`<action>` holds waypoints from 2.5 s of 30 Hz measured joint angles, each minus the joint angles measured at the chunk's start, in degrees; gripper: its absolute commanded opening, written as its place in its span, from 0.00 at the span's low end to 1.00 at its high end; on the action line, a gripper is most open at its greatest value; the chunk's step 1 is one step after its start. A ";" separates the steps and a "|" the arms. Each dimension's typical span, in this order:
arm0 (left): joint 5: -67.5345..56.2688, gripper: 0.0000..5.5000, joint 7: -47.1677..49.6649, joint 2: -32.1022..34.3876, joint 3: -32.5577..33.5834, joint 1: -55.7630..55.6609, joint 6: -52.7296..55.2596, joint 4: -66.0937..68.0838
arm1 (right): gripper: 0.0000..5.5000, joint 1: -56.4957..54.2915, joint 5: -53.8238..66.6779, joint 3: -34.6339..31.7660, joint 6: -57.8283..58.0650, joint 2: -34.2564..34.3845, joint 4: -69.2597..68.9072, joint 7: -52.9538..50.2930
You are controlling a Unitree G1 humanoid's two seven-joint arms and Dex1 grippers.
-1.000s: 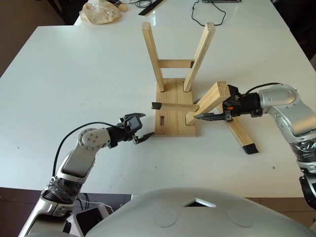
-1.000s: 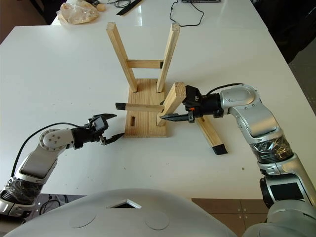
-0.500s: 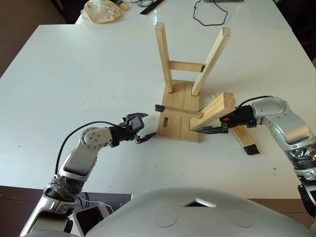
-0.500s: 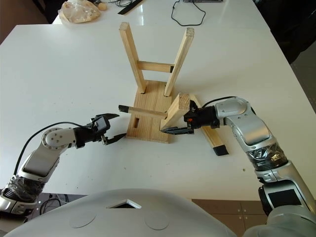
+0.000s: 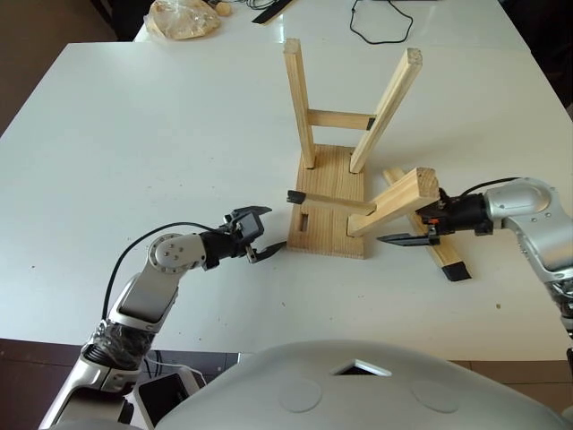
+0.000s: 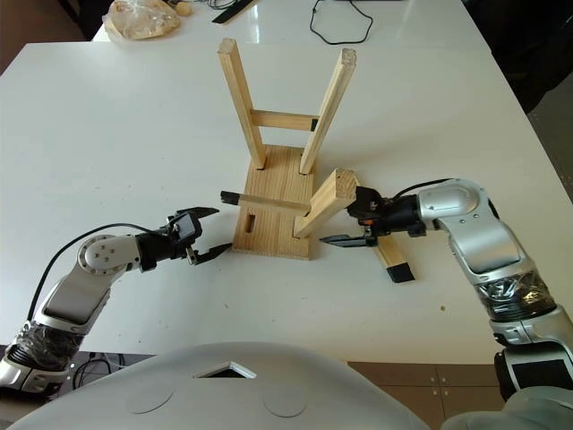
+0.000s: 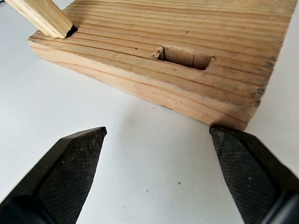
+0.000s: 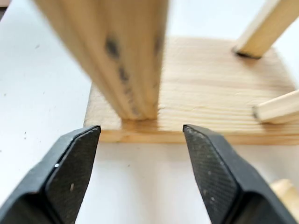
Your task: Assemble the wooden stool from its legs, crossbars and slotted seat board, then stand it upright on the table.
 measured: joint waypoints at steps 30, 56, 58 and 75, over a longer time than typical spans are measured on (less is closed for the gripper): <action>-1.84 0.75 9.77 -1.75 7.08 14.95 -0.66 -6.59 | 0.58 27.68 -3.02 -16.38 8.49 1.02 -0.55 -18.38; -26.49 0.75 20.33 -3.32 33.68 -5.25 25.20 -16.40 | 0.37 -1.18 19.98 -30.98 17.91 3.87 4.80 -18.51; -30.52 0.75 20.99 -3.29 33.75 -8.27 28.66 -19.13 | 0.37 -2.69 30.39 -33.34 23.19 4.44 -2.35 -18.81; -93.68 0.69 17.81 9.28 35.87 -20.10 34.19 -32.38 | 0.37 -11.85 64.10 -25.67 37.41 2.57 -23.06 -21.05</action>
